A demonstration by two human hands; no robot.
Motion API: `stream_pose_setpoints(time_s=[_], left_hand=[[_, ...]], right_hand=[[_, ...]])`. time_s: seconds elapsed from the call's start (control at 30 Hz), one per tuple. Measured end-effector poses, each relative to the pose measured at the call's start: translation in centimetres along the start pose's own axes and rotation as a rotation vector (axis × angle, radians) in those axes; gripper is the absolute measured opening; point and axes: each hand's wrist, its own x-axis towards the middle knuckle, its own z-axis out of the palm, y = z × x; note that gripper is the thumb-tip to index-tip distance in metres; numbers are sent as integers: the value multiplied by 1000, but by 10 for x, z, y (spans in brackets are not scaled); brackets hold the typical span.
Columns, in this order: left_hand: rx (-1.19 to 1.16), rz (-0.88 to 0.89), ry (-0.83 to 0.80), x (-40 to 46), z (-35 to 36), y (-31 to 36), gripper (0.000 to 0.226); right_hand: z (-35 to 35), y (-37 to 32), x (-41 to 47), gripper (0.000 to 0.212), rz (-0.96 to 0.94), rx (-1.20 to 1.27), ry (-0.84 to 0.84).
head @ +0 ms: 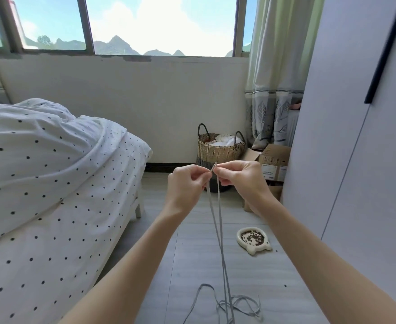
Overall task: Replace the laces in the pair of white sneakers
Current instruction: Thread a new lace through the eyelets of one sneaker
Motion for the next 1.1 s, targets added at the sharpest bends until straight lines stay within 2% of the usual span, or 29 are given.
stream_pose_setpoints(time_s=[0.2, 0.3, 0.37, 0.43, 0.5, 0.57, 0.63, 0.73, 0.9, 0.97, 1.1], left_hand=[[120, 148, -27, -4, 8, 9, 9], [96, 139, -4, -9, 15, 10, 9], [23, 64, 1, -16, 22, 4, 7], [-48, -57, -77, -28, 33, -9, 6], [-74, -178, -228, -45, 48, -23, 5], [-72, -260, -376, -62, 60, -37, 8], [-43, -302, -453, -74, 64, -54, 11], [76, -307, -406, -76, 52, -79, 14], [109, -273, -189, -70, 20, -93, 17], [117, -237, -174, -73, 13, -94, 16], [159, -222, -231, -93, 15, -100, 12]], right_hand=[[-8, 3, -3, 7, -4, -36, 2], [-11, 6, -5, 9, -75, -119, 23], [-11, 6, -6, 7, -110, -143, 18], [-11, 4, -8, 5, -134, -150, 7], [-10, 2, -9, 3, -137, -128, -3], [-11, 1, -11, 3, -107, -86, -23], [-15, 1, -13, 6, -55, 2, -46], [-26, 5, -16, 9, 52, 204, -59], [-24, 12, -18, 12, 233, 524, -20], [-18, 11, -19, 12, 246, 639, -22], [-5, 15, -31, 14, 268, 713, -90]])
